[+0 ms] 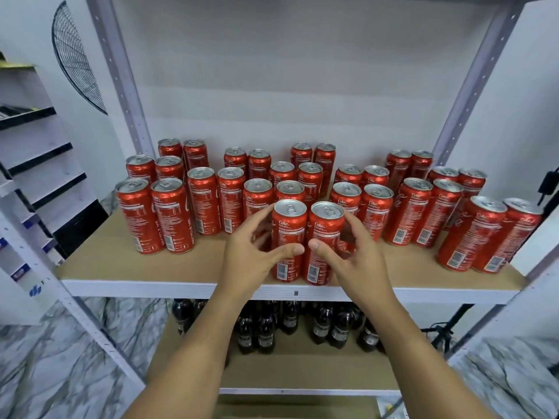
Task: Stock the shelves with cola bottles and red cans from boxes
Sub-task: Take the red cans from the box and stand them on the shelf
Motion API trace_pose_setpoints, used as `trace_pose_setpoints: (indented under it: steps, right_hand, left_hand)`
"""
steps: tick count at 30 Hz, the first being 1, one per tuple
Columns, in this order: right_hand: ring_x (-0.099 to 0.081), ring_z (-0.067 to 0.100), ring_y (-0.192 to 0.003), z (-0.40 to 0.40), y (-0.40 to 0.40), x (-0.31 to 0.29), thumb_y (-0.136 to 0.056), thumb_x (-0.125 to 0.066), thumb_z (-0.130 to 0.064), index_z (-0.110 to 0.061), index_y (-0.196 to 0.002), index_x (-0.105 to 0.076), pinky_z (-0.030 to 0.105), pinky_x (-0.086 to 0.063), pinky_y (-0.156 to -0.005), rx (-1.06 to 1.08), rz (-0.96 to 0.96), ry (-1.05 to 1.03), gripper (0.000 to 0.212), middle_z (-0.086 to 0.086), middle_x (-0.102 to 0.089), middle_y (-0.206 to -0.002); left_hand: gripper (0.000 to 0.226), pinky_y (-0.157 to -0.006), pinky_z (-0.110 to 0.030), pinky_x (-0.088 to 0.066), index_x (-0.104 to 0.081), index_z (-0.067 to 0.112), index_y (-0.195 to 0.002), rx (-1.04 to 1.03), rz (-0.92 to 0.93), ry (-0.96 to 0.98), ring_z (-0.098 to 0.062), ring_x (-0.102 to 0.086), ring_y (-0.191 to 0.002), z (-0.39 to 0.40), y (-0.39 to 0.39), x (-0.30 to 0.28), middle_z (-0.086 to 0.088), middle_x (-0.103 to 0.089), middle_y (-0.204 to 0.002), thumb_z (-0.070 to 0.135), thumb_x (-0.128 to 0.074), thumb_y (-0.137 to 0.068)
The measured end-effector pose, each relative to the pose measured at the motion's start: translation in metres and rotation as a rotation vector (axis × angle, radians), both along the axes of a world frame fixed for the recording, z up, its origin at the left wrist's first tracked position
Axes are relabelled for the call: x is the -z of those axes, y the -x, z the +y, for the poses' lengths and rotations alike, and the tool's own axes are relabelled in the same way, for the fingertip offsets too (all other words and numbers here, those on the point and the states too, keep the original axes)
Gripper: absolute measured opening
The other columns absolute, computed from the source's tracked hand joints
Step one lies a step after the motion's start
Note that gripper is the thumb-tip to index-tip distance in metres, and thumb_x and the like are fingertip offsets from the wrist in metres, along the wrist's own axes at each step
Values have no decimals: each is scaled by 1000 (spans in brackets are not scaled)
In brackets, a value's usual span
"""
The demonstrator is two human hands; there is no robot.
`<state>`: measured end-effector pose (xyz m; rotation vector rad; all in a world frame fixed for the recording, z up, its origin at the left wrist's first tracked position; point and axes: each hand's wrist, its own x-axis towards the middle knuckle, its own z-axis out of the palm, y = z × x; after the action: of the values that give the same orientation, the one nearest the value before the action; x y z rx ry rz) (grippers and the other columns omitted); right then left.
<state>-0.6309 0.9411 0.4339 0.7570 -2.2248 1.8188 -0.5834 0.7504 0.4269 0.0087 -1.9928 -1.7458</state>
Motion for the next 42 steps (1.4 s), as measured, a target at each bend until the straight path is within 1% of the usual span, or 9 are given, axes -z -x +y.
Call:
trace_pose_setpoints:
  steps: [2,5,9,15,20,30,33,38,42]
  right_hand:
    - [-60,-2,-120,4,-2,9,-81,-84,-32,-35,-142,-50,24,-57,-91,11,-12,-3,70,-21,-63,-130]
    - [-61,-1,-113,9,0,24,-76,-87,-41,-32,-144,-48,24,-60,-83,92,12,-129,79,-16,-62,-129]
    - [-58,-14,-105,11,1,30,-77,-84,-43,-32,-145,-47,8,-53,-78,117,1,-194,78,-22,-60,-124]
    - [-61,-4,-110,20,9,30,-79,-83,-43,-30,-147,-48,29,-60,-89,150,12,-214,77,-14,-62,-131]
    - [-62,-5,-107,24,11,31,-78,-83,-44,-28,-147,-49,25,-60,-85,159,11,-206,79,-12,-64,-129]
    - [-62,-1,-111,23,11,38,-81,-81,-44,-29,-150,-45,29,-60,-89,149,10,-181,79,-9,-61,-134]
    - [-62,-2,-113,22,7,42,-82,-81,-42,-28,-152,-40,31,-61,-89,122,-15,-144,83,-8,-60,-135]
    - [-56,9,-99,32,-10,61,-83,-79,-45,-23,-152,-36,24,-52,-83,267,99,-222,84,-6,-51,-120]
    - [-52,13,-91,44,-34,85,-86,-79,-35,-20,-145,-44,16,-43,-79,276,145,-248,71,-5,-49,-105]
  left_hand:
    - [78,-90,-20,-57,-60,33,-137,-32,-22,49,-1,-66,-114,-2,-5,7,15,-70,-126,26,-94,-68]
    - [75,-87,-25,-60,-64,27,-135,-49,-70,78,-5,-69,-107,-5,-10,17,13,-73,-118,30,-95,-68]
    - [67,-89,-23,-58,-66,33,-130,-47,-82,107,-5,-69,-106,-6,-9,20,17,-73,-116,33,-93,-69]
    - [70,-90,-18,-55,-64,27,-136,-23,-78,93,-5,-68,-110,2,-2,23,16,-73,-118,32,-92,-73]
    - [71,-92,-21,-56,-64,23,-137,-45,-72,74,-4,-68,-111,6,4,30,12,-73,-119,32,-92,-72]
    - [65,-92,-18,-55,-63,22,-138,-54,-39,49,-5,-67,-115,12,4,38,6,-69,-127,28,-88,-77]
    - [61,-97,-22,-55,-63,20,-137,-68,-15,38,-7,-66,-118,16,1,41,4,-69,-127,24,-87,-81]
    - [57,-100,-24,-51,-58,23,-139,-280,36,145,-10,-62,-121,26,-16,54,7,-63,-131,27,-82,-87]
    - [35,-85,-24,-46,-64,14,-121,-453,135,264,-16,-59,-97,32,-45,90,2,-60,-110,17,-79,-89]
